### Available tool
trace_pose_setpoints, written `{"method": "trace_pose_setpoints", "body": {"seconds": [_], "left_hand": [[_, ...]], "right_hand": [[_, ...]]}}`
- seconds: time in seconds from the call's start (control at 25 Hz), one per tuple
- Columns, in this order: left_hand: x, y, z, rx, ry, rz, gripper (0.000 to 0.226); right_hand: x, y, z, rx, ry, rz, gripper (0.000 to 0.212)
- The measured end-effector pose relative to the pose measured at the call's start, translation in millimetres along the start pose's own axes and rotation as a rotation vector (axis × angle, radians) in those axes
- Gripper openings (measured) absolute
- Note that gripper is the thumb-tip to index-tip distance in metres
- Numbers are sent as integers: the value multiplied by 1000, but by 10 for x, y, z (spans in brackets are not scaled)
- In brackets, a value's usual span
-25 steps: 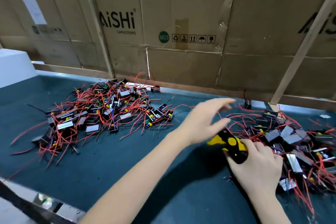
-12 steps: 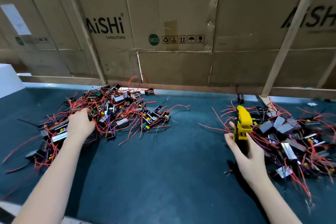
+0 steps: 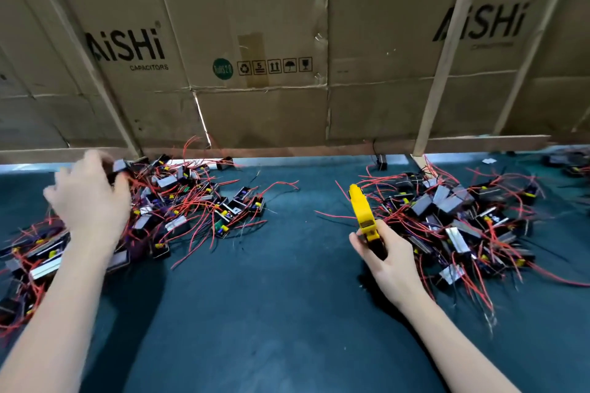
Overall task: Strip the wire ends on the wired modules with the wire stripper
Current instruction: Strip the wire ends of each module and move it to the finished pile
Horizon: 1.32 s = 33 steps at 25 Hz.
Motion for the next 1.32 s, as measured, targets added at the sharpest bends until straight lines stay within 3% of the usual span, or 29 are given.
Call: {"method": "trace_pose_setpoints", "body": {"seconds": [0.04, 0.08, 0.16, 0.24, 0.32, 0.44, 0.52, 0.6, 0.72, 0.8, 0.88, 0.92, 1.08, 1.16, 1.32], "left_hand": [[-116, -9, 236, 36, -239, 54, 14], [-131, -49, 501, 55, -497, 7, 13], [152, -388, 1167, 86, -868, -348, 12], [546, -1036, 1821, 262, -849, -776, 12], [901, -1583, 2085, 390, -632, -959, 6], [1155, -1666, 1988, 349, -441, -882, 24], [1040, -1531, 2016, 362, -541, -753, 34], [744, -1344, 1997, 332, -754, -494, 35], [254, -1126, 1561, 155, -708, 56, 34], [221, -1069, 1220, 46, -768, 177, 33], [482, -1008, 1034, -60, -952, -4, 25], [639, -1022, 1027, -76, -925, -143, 20], [1018, -1212, 979, -25, -222, -455, 33], [1097, -1287, 903, -49, -32, -552, 47], [1149, -1456, 1219, 47, -169, -655, 41]], "right_hand": [[-19, 5, -4, -5, 10, 17, 35], [-39, 13, 5, -2, 21, 31, 36], [-95, 31, 53, 17, 37, 61, 37], [-132, 29, 83, 24, 53, 79, 34], [-154, 21, 78, 17, 77, 89, 29], [-182, 23, 56, 4, 71, 111, 29], [-207, 30, 40, 5, 31, 125, 27], [-254, 34, -24, -39, -69, 151, 23], [-292, 3, -190, -172, -295, 214, 33], [-277, -20, -255, -237, -397, 248, 41], [-259, -22, -284, -249, -430, 252, 42], [-254, -18, -293, -249, -436, 247, 41], [-284, -11, -304, -236, -406, 241, 37], [-314, -7, -295, -211, -391, 251, 35], [-352, 23, -237, -163, -357, 255, 32]]}}
Point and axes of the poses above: each hand's wrist, its own y-axis towards the middle knuckle, its own x-axis out of the palm, z = x × y, the point moved 10 cm from there along y, towards the middle knuckle, and after that the axes turned 6 degrees about x, right-handed, at the moved point
